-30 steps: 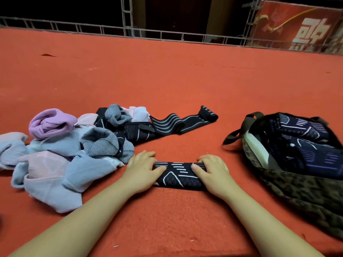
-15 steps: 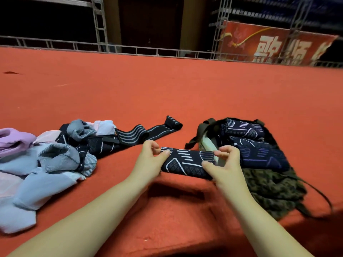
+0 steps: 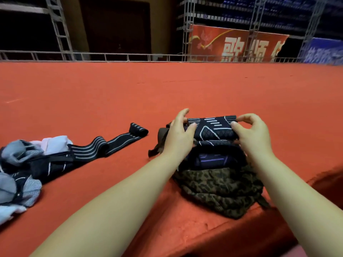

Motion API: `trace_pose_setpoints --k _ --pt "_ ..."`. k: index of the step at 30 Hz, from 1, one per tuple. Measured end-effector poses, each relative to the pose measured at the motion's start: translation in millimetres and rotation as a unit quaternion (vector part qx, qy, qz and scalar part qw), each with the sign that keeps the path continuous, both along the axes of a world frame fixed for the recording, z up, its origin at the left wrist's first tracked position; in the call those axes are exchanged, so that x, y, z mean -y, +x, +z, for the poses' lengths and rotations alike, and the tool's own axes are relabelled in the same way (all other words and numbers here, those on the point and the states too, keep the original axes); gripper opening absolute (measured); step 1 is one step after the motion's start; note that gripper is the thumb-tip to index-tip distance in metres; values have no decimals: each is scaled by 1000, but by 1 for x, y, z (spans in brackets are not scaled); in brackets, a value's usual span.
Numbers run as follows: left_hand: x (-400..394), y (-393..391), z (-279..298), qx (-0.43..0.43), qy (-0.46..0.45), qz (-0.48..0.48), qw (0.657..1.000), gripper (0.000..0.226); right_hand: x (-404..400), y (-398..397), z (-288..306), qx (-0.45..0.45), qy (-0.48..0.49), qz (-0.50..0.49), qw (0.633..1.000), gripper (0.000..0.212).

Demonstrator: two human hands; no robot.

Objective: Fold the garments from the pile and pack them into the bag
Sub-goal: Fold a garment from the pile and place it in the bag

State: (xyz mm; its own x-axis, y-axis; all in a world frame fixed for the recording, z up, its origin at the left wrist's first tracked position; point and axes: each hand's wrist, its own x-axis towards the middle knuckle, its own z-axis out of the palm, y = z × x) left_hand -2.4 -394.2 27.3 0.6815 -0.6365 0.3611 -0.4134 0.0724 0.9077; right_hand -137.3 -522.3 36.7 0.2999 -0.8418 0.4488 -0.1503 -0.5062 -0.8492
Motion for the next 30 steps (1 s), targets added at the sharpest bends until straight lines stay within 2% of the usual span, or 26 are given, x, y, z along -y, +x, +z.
trace_pose_setpoints --k 2,4,6,7,9,11,14,16,18,21,23,30 --pt "11 3 -13 51 48 3 998 36 15 2 -11 -74 -26 -2 997 6" --pt "16 6 -30 96 142 1 985 35 21 2 -27 -206 -72 14 976 13" --pt "16 9 -46 157 275 -13 948 39 23 0 -42 -304 -62 15 951 22" --pt "14 10 -49 176 323 -23 930 42 23 -3 -44 -321 -40 14 946 26" --pt "14 15 -47 199 361 -61 909 48 27 -4 -44 -319 -20 15 948 32" --pt "13 16 -35 195 350 -100 911 51 26 -2 -39 -323 -40 -1 945 33" --pt "6 22 -23 125 251 -102 954 64 15 7 -28 -319 -104 -32 941 33" --pt "-4 27 -17 64 205 -88 973 56 1 15 -20 -299 -131 -32 945 32" --pt "-25 34 -12 55 203 -87 974 39 -17 31 -10 -272 -164 -16 948 30" --pt "-60 55 -13 48 173 -70 981 32 -48 64 -2 -248 -203 56 946 27" --pt "-87 72 -17 41 172 -47 983 30 -70 92 -3 -245 -206 114 941 34" --pt "-185 153 -61 -31 202 67 977 19 -145 197 -41 -261 -127 255 922 24"
